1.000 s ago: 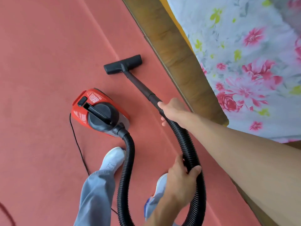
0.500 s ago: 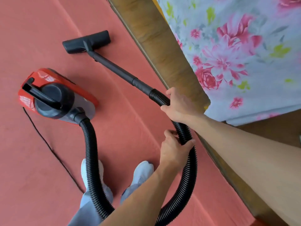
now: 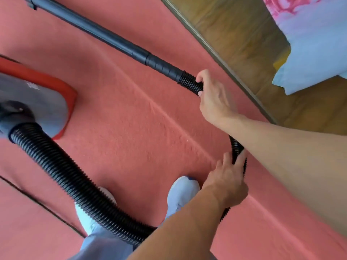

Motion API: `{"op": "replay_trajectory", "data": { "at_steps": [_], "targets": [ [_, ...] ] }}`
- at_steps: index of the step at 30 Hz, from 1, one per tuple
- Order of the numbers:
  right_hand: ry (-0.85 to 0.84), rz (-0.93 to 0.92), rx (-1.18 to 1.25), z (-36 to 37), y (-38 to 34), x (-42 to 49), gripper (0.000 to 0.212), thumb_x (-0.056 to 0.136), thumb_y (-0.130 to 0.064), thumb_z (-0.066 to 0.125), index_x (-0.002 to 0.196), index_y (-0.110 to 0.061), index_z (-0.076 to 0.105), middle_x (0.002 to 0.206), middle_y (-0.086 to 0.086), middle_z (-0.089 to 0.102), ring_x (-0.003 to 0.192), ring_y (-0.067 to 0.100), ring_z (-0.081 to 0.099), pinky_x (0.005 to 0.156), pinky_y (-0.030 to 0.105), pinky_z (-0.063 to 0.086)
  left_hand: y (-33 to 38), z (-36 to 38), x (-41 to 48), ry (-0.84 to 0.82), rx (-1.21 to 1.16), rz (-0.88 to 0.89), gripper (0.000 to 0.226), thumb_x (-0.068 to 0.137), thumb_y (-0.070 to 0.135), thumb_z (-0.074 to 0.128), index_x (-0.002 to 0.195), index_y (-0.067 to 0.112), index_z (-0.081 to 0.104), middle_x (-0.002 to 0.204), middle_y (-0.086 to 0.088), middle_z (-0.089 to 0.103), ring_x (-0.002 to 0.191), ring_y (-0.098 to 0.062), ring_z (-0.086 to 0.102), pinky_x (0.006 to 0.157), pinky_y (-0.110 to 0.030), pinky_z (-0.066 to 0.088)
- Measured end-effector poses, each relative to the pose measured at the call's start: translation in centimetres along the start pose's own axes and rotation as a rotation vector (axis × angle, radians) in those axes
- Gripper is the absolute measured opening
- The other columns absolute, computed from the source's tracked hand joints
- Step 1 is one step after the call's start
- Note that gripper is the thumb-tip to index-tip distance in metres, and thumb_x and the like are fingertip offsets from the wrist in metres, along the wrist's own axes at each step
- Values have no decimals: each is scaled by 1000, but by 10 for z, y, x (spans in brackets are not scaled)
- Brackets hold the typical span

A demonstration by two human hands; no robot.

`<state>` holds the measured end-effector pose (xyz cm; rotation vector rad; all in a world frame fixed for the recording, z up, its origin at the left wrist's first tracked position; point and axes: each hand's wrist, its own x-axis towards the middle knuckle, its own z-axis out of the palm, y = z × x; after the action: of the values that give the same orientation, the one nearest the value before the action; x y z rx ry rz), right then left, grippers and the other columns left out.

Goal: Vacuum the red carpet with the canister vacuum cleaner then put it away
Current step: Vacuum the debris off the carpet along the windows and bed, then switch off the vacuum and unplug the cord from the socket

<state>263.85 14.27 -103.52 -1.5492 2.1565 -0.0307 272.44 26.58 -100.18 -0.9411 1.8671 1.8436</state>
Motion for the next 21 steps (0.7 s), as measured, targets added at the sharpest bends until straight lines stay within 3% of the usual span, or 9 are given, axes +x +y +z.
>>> {"op": "replay_trajectory", "data": {
  "at_steps": [3, 6, 9, 11, 14, 18, 21],
  "targets": [
    [-144, -94, -247, 23, 10, -5, 49, 92, -7, 58, 134, -14, 34, 122, 13, 56, 101, 28, 54, 77, 39, 45, -36, 6, 19, -86, 263, -28, 82, 93, 10, 48, 159, 28, 3, 155, -7, 17, 133, -31, 33, 101, -52, 46],
    [-397, -93, -397, 33, 13, -10, 78, 90, -12, 58, 151, -15, 9, 160, 18, 16, 128, 32, 42, 95, 44, 44, -58, 5, 24, -135, 411, -108, 85, 96, 11, 47, 161, 24, -7, 166, -2, -2, 141, -30, 26, 101, -48, 46],
    [-554, -43, -478, 20, 6, -4, 80, 92, -13, 52, 155, -18, 3, 163, 14, 1, 134, 31, 37, 98, 43, 43, -55, -7, 21, -133, 406, -142, 75, 96, 9, 48, 160, 14, 9, 161, -5, 14, 137, -29, 31, 105, -46, 46],
    [-618, -25, -505, 4, -6, -1, 61, 94, -14, 48, 150, -14, 25, 156, 14, 22, 126, 30, 44, 95, 43, 46, -43, -24, 15, -112, 383, -130, 65, 94, 5, 48, 155, 9, 25, 155, -6, 26, 137, -30, 34, 108, -47, 45],
    [-593, -28, -463, -32, -34, -7, 31, 92, -12, 46, 122, -12, 56, 119, 6, 56, 98, 27, 58, 77, 37, 49, -17, -69, -12, -42, 380, -149, 49, 95, 5, 47, 143, 7, 47, 147, -10, 41, 133, -31, 46, 105, -46, 49],
    [-564, -92, -451, -105, -85, -27, 24, 95, -15, 45, 112, -12, 61, 107, 7, 62, 84, 28, 57, 66, 31, 42, 11, -151, -81, 55, 478, -241, 31, 98, 10, 44, 125, 6, 60, 125, -12, 62, 111, -32, 62, 82, -38, 51],
    [-519, -143, -421, -183, -135, -47, 26, 97, -19, 44, 114, -12, 63, 108, 9, 64, 86, 28, 60, 66, 31, 44, 39, -214, -161, 139, 498, -306, 30, 97, 12, 44, 119, 8, 63, 119, -13, 66, 107, -33, 64, 79, -38, 51]
  ]
}}
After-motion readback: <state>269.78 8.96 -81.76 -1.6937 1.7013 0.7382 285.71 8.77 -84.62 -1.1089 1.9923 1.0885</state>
